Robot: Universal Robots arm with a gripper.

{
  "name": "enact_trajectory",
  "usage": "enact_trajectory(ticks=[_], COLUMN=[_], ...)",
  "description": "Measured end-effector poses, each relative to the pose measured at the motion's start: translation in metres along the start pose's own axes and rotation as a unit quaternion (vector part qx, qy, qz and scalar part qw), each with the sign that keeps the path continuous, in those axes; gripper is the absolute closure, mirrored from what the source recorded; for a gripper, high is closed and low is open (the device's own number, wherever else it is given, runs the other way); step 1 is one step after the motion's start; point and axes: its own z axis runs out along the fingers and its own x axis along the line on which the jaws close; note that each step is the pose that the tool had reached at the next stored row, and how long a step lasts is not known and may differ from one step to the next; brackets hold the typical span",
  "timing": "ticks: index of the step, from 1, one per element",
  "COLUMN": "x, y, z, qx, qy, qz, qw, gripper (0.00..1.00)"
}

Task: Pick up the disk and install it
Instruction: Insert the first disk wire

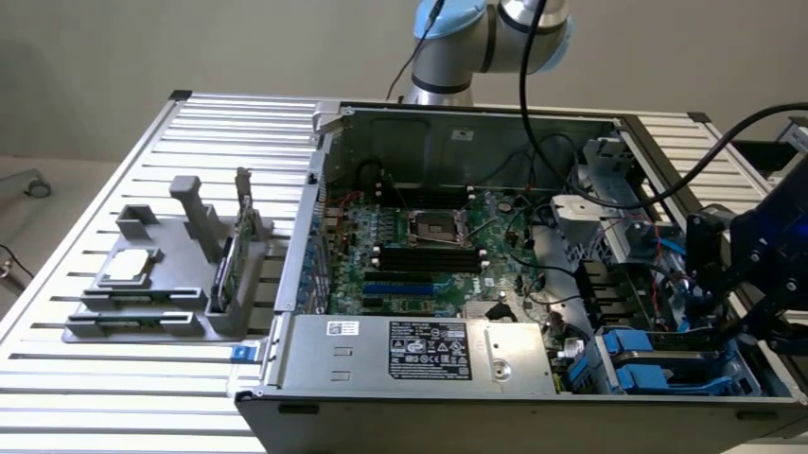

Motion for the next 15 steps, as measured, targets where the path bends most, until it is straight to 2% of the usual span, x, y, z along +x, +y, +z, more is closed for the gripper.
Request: enact_trajectory(ticks=[3,7,11,15], x=[0.0,0.0,-0.0001,0.0001], y=[0.0002,0.0004,0.0005,0.0002], z=[0.0004,0.0006,0.0008,0.0008], qx=[-0.0007,-0.0015,-0.0021,-0.0033], qy=[0.0011,0.002,0.0028,0.0053], qz=[0.005,0.01,0.016,0.018], qw=[1.0,0.9999,0.9999,0.9998], gripper=[0.69,0.83,0.83,0.83])
